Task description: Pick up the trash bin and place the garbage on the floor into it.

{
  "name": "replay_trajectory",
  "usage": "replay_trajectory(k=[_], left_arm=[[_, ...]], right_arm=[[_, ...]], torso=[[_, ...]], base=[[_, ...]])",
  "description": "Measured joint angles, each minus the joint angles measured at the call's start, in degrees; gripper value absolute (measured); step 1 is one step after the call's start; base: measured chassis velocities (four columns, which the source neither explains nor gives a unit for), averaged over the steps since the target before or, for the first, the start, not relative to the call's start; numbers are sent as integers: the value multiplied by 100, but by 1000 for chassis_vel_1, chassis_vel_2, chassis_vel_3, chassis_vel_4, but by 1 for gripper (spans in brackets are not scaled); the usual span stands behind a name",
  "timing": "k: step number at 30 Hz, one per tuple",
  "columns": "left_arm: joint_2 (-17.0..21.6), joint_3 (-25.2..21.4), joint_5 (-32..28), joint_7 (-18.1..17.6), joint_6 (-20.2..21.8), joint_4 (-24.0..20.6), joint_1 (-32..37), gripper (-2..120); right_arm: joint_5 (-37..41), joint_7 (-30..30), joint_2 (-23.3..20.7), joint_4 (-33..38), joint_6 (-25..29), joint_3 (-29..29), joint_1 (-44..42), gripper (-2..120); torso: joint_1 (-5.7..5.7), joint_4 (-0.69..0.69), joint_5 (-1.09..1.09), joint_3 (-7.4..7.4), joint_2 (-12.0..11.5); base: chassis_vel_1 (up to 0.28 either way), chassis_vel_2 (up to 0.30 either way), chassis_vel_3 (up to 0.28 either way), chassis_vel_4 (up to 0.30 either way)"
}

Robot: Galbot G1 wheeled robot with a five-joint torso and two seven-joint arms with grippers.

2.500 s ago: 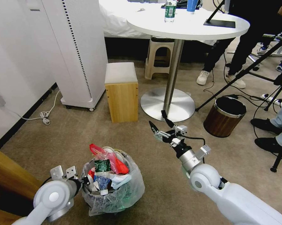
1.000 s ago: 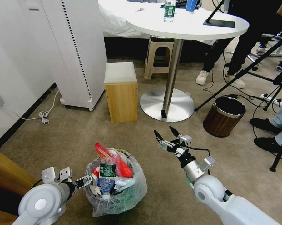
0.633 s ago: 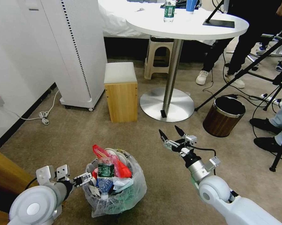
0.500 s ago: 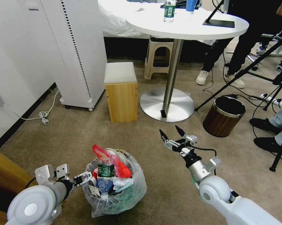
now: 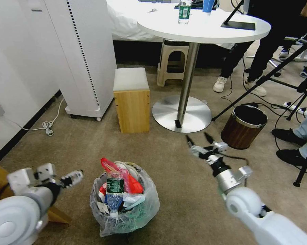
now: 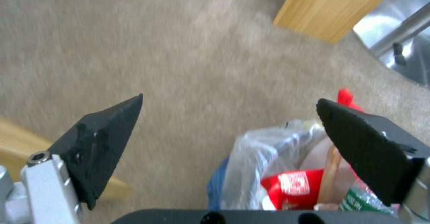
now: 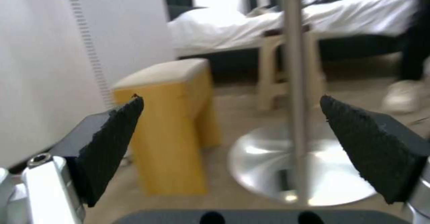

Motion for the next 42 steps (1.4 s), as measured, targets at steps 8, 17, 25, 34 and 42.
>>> replay_trajectory(k=[8, 17, 25, 34, 42], left_arm=[[-406, -264, 1468, 1709, -506, -89, 460, 100], [-1068, -569, 4043, 3952, -1397, 209, 877, 100], [-1784, -276, 5056, 4174, -1857, 573, 705, 100], [-2260, -62, 5882, 4115, -2059, 842, 502, 100], [-2804, 170, 6368, 3799, -2353, 929, 576, 100]], right_arm=[[-309, -143, 136, 51, 160, 1008, -634, 100], [-1540, -859, 687, 106, 1170, 2841, -1908, 100], [-1511, -497, 1494, 14, 1353, 3475, -2434, 100], [-1611, -597, 1960, -164, 1643, 3320, -2552, 100], [-1948, -716, 2273, -41, 1664, 2831, -2571, 100]], torso=[[0, 0, 0, 0, 0], [0, -2, 0, -1, 1], [0, 0, 1, -1, 1], [0, 0, -1, 0, 1], [0, -11, 3, 0, 1]], base=[[0, 0, 0, 0], [0, 0, 0, 0], [0, 0, 0, 0], [0, 0, 0, 0], [0, 0, 0, 0]])
